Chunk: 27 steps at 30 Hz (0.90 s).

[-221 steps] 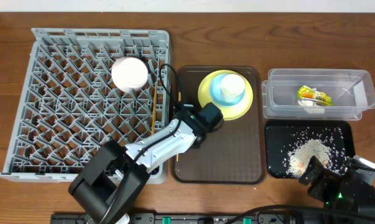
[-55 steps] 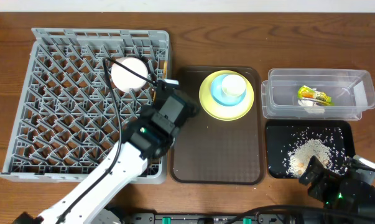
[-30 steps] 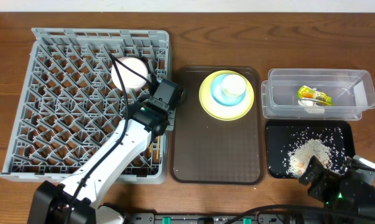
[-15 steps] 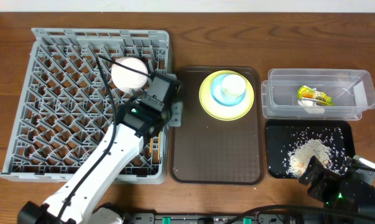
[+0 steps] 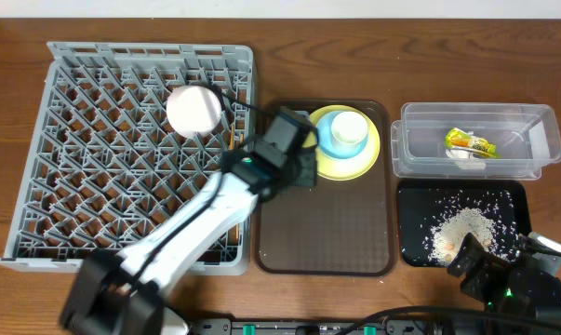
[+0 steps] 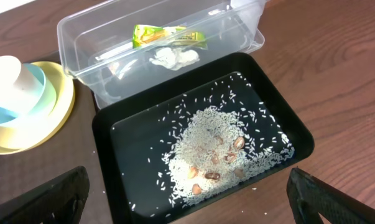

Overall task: Sort waste into correct bins and load items into the dishwasher
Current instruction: 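Move the left gripper over the white cup stacked in the blue bowl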

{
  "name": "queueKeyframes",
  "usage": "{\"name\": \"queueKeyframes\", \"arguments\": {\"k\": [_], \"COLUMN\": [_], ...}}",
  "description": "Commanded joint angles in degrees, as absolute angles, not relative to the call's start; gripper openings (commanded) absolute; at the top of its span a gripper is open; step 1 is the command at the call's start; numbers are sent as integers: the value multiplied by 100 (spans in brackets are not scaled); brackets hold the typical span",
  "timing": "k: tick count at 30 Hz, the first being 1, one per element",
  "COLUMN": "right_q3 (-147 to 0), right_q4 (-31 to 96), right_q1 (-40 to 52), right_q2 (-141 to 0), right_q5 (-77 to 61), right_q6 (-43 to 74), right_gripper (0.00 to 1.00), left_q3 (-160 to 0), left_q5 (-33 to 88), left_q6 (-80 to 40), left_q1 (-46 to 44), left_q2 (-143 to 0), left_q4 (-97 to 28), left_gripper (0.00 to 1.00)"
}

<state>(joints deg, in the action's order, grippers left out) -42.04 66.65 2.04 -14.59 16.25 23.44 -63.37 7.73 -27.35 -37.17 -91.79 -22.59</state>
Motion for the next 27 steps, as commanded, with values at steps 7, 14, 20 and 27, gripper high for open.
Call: {"name": "queueKeyframes", "arguments": {"k": [7,14,20,27], "right_q3": [-4224,-4224,-4224,-4224], "right_q4": [6672,6672,6672,6672], "right_q1": [167,167,167,167], "right_q2": [-1457,-1457,-1457,-1457], "right_q5": [1662,1662,1662,1662], "right_q6": [2373,2373,2373,2373], "right_gripper": [99,99,99,99], "left_q3": [-6410,-6410,-6396,-6396], "left_q5": [834,652,550,392], "left_q6": [-2864,-2860,-2856,-2818], "left_q1": [-3872,-3872,-3872,-3872], "left_q2": [-10436,-10709,-10733,-10733], "left_q4": [-1278,-1125,-1140,-1046], "left_gripper": [8,8,8,8]}}
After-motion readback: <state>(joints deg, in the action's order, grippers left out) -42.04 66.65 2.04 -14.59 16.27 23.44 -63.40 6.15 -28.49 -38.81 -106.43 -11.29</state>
